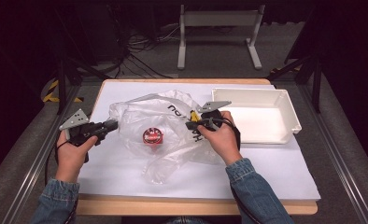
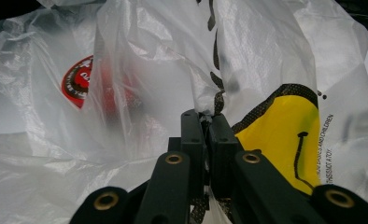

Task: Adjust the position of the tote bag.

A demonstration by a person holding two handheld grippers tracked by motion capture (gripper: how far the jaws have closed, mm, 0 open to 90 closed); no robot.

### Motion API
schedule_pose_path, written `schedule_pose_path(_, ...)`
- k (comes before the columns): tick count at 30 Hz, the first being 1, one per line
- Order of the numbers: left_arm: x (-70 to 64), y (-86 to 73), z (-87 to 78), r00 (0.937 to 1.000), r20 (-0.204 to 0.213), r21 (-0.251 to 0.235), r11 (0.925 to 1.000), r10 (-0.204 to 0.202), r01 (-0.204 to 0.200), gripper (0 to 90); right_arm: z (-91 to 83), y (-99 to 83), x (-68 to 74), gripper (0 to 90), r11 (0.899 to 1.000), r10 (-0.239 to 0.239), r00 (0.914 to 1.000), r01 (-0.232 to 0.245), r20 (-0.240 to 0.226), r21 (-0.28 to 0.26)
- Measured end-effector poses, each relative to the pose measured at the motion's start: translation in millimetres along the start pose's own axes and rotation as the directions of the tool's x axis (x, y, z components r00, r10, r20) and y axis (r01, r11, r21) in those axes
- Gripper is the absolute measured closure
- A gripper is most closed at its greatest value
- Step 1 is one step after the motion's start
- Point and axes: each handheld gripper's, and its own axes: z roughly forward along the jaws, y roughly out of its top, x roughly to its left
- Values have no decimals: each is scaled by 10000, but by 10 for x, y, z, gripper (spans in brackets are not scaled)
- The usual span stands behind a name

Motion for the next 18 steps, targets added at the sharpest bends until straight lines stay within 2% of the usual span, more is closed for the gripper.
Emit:
schedule_pose_path(3, 58, -53, 39, 9996, -146, 166, 9996, -234, 237, 868, 55, -24, -33, 870, 9998, 111, 9998, -113, 143, 136)
schedule_pose_path(8, 119, -138, 127, 9986, -341, 536, 9977, -393, 411, 879, 153, -72, -84, 866, 9987, 288, 9985, -307, 475, 402)
schedule_pose_path(9, 130, -154, 145, 9985, -377, 618, 9973, -385, 408, 883, 165, -78, -90, 865, 9985, 271, 9982, -296, 542, 467)
schedule_pose_path(11, 138, -185, 179, 9981, -526, 865, 9956, -321, 366, 892, 201, -94, -94, 864, 9971, 24, 9952, -98, 977, 752)
schedule_pose_path(13, 146, -208, 205, 9979, -624, 1090, 9937, -190, 258, 894, 227, -108, -99, 863, 9961, -33, 9940, -64, 1091, 881)
schedule_pose_path(18, 161, -251, 253, 9977, -638, 1304, 9910, -230, 312, 896, 277, -142, -119, 862, 9931, -24, 9905, -138, 1373, 1167)
